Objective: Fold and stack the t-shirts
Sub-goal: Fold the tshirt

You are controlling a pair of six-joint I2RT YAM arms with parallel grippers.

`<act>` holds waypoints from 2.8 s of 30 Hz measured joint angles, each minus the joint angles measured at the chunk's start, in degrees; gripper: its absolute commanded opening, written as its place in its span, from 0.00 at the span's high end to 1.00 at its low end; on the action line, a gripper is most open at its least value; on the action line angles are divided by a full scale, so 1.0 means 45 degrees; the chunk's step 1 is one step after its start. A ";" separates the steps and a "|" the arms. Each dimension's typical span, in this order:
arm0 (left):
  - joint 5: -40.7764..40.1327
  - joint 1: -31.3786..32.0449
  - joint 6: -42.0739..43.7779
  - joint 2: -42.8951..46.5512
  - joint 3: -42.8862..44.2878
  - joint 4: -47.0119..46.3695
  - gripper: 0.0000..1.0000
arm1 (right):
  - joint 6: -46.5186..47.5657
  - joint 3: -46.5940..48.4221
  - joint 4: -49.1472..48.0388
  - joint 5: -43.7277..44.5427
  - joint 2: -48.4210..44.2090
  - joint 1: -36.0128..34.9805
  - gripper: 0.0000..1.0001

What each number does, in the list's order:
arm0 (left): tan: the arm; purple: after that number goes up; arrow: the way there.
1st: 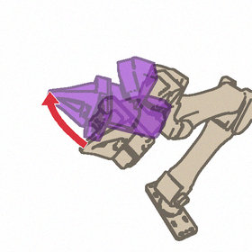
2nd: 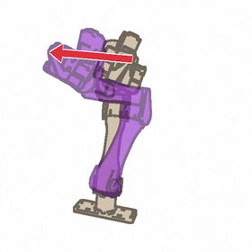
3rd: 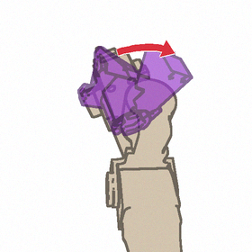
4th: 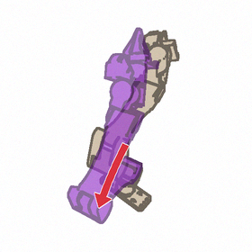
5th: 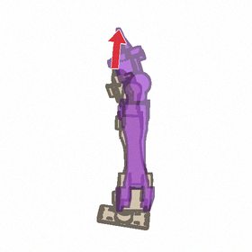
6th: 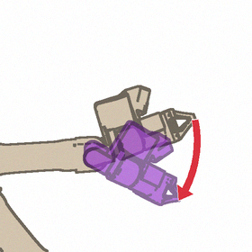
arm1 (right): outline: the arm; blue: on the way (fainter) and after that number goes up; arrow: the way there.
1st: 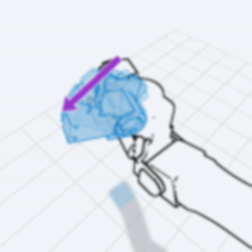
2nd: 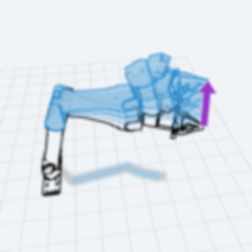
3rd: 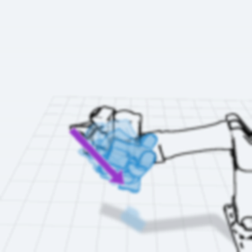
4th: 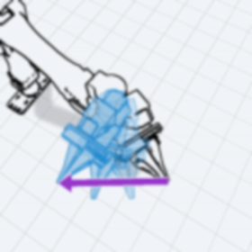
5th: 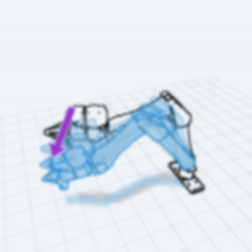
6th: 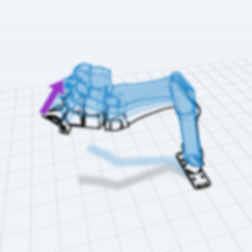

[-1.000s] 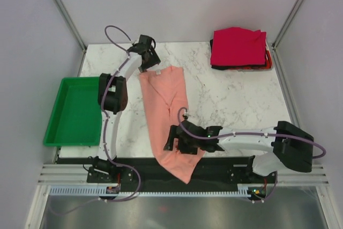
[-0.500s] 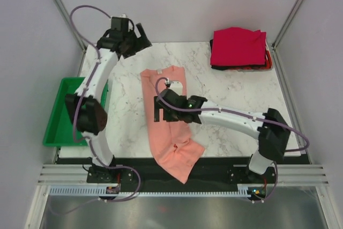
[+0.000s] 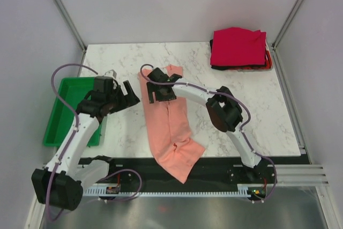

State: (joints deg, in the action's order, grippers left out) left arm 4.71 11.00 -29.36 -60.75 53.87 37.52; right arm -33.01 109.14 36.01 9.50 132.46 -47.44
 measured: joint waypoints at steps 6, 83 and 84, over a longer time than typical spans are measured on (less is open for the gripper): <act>0.0316 0.0005 0.0185 0.2356 -0.1637 0.0092 0.05 | -0.0408 0.2565 0.0019 -0.0729 0.1700 0.1083 0.10; -0.1778 0.9583 -0.7606 -0.1457 -0.7281 -0.7640 0.78 | -0.4158 -2.0327 -0.6645 -0.3939 -1.5907 0.2540 0.72; -0.1802 0.9588 -0.7606 -0.1515 -0.7281 -0.7655 0.79 | -0.4197 -2.0342 -0.6630 -0.3900 -1.5902 0.2531 0.73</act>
State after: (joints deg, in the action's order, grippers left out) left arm -3.40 54.15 -63.59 -67.57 21.10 3.07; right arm -51.90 17.61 6.17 -8.05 60.90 -36.05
